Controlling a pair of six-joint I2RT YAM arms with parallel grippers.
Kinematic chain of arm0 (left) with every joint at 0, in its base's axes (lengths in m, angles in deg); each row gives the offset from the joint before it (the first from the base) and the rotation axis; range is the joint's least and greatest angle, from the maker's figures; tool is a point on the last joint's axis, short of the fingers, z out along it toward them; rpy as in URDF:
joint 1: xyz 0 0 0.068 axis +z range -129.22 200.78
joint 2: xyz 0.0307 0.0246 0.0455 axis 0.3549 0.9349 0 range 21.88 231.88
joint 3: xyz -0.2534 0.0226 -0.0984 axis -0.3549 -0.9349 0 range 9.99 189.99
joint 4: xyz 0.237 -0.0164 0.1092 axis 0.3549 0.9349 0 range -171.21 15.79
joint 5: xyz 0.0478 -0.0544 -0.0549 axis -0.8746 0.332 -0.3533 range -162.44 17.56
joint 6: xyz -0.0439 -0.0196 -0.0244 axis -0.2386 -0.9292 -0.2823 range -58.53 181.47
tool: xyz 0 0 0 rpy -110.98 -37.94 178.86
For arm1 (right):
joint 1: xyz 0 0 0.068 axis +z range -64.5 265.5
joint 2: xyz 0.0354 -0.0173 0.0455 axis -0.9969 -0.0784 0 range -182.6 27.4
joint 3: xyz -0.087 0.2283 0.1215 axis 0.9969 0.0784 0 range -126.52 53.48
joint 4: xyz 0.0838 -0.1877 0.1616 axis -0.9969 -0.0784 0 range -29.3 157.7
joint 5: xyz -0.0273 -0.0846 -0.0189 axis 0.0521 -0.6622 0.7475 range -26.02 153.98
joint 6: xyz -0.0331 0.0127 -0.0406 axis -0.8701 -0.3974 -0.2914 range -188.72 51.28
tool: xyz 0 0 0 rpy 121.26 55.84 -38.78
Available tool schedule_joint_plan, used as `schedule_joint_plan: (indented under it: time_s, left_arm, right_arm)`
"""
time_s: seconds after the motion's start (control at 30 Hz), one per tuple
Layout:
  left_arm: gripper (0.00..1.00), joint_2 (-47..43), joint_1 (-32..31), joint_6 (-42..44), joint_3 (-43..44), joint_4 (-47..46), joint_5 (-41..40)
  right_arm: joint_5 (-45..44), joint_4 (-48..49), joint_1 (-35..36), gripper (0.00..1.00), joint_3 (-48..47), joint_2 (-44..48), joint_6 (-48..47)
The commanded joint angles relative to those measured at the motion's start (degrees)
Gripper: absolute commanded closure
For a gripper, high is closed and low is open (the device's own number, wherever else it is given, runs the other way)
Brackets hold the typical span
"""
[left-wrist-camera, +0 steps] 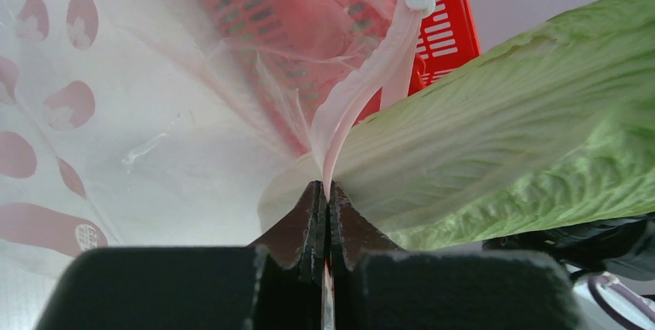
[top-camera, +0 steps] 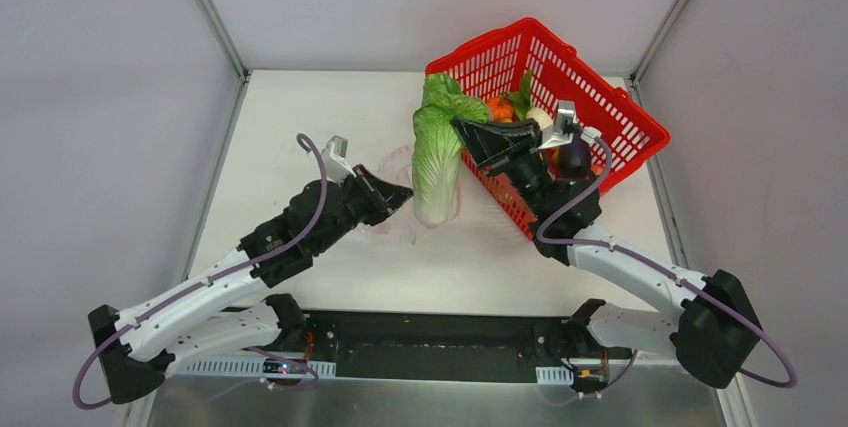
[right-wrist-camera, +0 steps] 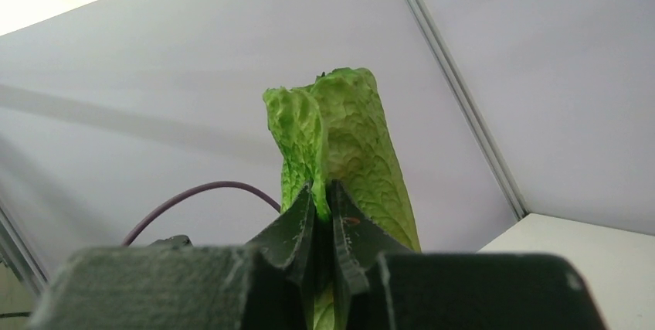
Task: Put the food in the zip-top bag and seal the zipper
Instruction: Place the fake vegetable in the zipper food storage bag.
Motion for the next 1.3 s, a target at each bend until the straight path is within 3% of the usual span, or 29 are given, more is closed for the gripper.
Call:
schedule_joint_plan:
  time_s: [0.0,0.1,0.27,0.33,0.37,0.57,0.87,0.9,0.93,1.13,1.27]
  left_arm:
    - [1.0,-3.3,1.1,-1.0,0.0,-3.6,-1.5]
    - [1.0,-5.7,1.6,-1.1,-1.2,-1.9,-3.8]
    - [1.0,-8.5,2.6,0.1,-1.6,1.9,-5.9]
    - [1.0,-8.6,2.6,0.6,-1.5,2.5,-6.0]
    - [1.0,-8.4,2.6,0.8,-1.4,2.6,-6.0]
    - [1.0,-7.0,2.7,1.8,-0.6,3.2,-4.4]
    - [1.0,-5.0,2.6,4.7,1.9,6.1,-2.0]
    - [1.0,-4.7,2.6,5.2,2.2,6.5,-1.6]
    - [1.0,-4.4,2.6,5.7,2.7,7.2,-1.2]
    - [1.0,-3.9,2.6,6.9,2.6,8.6,0.6]
    - [1.0,-3.6,2.6,7.2,2.5,8.8,1.7]
  right_arm:
    - [3.6,12.6,0.6,0.92,2.5,-0.5,1.2]
    - [5.6,9.8,0.7,0.9,6.8,2.1,0.8]
    - [11.6,-12.6,0.7,0.79,5.8,10.4,-4.0]
    - [11.6,-19.6,0.6,0.79,5.3,12.5,-4.0]
    - [13.0,-21.9,0.7,0.71,4.9,13.1,-5.4]
    - [20.2,-39.7,0.7,0.57,1.4,14.1,-10.5]
    - [20.2,-57.6,0.7,0.57,-3.7,16.6,-10.5]
    - [19.6,-59.5,0.7,0.34,-4.8,16.6,-17.3]
    - [18.3,-61.6,0.7,0.28,-6.0,16.4,-19.0]
    - [14.1,-74.0,0.7,0.2,-15.3,11.8,-19.5]
    - [16.0,-82.2,0.7,0.17,-20.1,7.3,-21.7]
